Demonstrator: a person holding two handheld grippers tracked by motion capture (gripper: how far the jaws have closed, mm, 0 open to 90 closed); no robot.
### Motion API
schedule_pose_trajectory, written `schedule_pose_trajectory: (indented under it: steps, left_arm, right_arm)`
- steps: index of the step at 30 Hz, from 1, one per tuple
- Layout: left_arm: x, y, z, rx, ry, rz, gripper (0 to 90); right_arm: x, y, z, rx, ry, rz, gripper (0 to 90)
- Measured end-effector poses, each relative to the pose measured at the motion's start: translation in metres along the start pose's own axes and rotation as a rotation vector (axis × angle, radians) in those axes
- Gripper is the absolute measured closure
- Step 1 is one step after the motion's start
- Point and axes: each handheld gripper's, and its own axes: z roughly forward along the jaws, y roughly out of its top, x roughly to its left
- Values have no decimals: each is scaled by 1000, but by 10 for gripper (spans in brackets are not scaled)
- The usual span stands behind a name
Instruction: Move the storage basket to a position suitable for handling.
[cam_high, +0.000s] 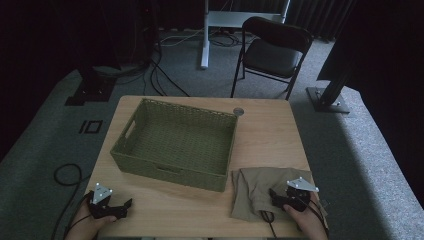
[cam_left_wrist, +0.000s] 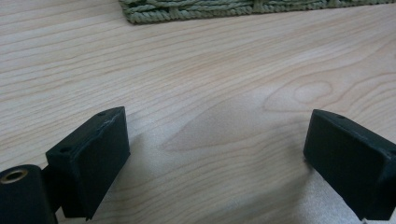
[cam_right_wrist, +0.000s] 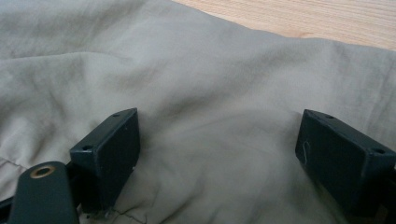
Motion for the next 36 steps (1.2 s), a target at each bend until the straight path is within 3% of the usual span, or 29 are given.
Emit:
schedule_pose_trajectory:
  steps: [6,10,14,18,23,36]
  left_arm:
    - [4,0,-1,6,-33,33,76]
    - [6,3,-2,22,-48,13,78]
    - [9,5,-4,34,-45,33,151]
    - [12,8,-7,15,-55,16,152]
    - [16,10,-10,5,-55,25,151]
    - [24,24,-18,-59,-80,3,152]
  right_arm:
    - [2,-1,-1,-7,-14,-8,141]
    - [2,1,-4,0,-9,-4,143]
    - [2,4,-9,0,-2,6,142]
    - [7,10,-16,-33,22,34,142]
    - [14,18,-16,-55,44,48,140]
    - [37,41,-14,-90,99,13,134]
